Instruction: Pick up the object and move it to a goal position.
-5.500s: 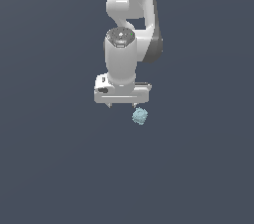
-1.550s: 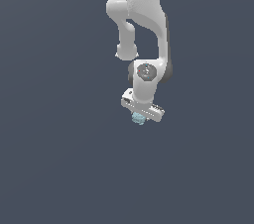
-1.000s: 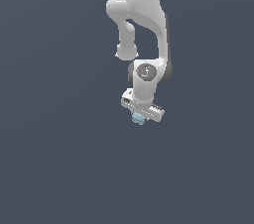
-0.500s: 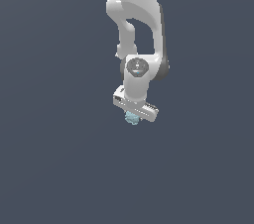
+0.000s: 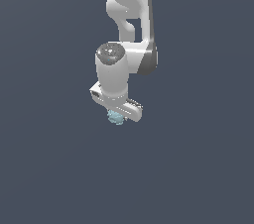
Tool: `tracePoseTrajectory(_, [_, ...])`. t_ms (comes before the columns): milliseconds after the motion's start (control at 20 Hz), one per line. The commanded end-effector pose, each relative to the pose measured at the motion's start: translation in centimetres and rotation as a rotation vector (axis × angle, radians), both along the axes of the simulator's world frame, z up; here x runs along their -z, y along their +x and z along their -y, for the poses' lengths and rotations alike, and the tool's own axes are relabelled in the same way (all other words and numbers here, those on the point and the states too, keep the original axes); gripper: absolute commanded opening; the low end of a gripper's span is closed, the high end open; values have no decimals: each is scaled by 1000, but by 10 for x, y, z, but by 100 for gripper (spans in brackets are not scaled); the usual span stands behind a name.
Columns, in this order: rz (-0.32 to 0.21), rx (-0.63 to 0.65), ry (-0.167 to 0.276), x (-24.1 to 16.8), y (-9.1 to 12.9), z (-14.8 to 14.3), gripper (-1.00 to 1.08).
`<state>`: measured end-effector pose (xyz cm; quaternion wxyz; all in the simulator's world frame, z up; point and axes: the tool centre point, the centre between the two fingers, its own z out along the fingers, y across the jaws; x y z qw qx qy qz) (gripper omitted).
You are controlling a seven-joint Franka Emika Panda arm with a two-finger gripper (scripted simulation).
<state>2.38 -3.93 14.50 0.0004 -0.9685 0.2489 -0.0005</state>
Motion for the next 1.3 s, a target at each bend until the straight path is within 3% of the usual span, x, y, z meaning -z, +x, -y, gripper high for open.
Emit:
tracePoseTrajectory(0, [0, 0, 0, -20, 10, 20, -100])
tracePoseTrajectory(550, [-1, -1, 0, -90, 48, 90, -100])
tracePoseTrajectory(1250, [-1, -1, -1, -145, 80, 145, -100])
